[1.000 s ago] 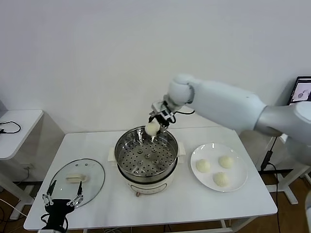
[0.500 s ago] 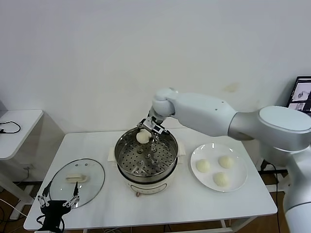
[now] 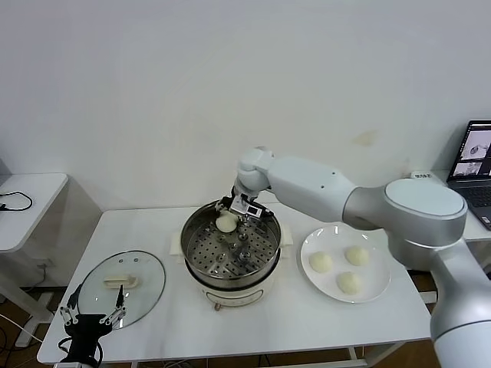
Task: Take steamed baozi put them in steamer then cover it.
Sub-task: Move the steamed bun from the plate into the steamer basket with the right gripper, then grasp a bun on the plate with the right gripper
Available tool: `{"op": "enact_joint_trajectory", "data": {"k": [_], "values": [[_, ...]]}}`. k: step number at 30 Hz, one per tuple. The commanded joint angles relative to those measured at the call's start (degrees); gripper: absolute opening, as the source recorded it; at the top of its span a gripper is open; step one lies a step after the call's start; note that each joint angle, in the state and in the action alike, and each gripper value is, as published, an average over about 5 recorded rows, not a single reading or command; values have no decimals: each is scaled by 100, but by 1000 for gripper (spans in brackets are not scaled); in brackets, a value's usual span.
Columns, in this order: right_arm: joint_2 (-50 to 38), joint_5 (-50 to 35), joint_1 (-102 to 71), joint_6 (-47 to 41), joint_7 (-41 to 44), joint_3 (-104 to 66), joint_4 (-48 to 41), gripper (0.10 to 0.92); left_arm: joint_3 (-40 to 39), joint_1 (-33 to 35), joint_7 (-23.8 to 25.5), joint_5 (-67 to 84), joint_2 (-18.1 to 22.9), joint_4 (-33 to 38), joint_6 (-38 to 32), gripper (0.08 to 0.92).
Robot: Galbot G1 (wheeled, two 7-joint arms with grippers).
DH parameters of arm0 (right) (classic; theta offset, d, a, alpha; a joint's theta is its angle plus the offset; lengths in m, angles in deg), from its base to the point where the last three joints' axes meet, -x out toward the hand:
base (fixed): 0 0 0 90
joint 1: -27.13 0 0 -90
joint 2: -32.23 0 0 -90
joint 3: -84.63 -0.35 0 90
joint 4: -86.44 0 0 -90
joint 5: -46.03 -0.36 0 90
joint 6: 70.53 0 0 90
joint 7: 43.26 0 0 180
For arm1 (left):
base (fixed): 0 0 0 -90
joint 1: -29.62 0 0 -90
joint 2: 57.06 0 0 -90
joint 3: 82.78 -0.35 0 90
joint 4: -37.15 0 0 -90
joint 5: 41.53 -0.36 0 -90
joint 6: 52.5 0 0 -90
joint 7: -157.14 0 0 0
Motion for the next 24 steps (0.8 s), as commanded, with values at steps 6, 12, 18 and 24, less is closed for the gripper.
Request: {"op": "enact_joint_trajectory", "data": {"k": [6, 12, 18, 24], "values": [[4, -51, 78, 265, -98, 7, -40, 771, 8, 51, 1, -9, 18, 78, 10, 823], [-650, -1953, 871, -1279, 614, 218, 1221, 821, 30, 107, 43, 7, -11, 192, 22, 823], [-1818, -3112, 1534, -2745, 975, 402, 2550, 823, 30, 78, 56, 48, -72, 280, 110, 823], [-3251, -3217, 1773, -3730, 986, 444, 3513, 823, -57, -57, 81, 53, -180, 279, 176, 823]]}}
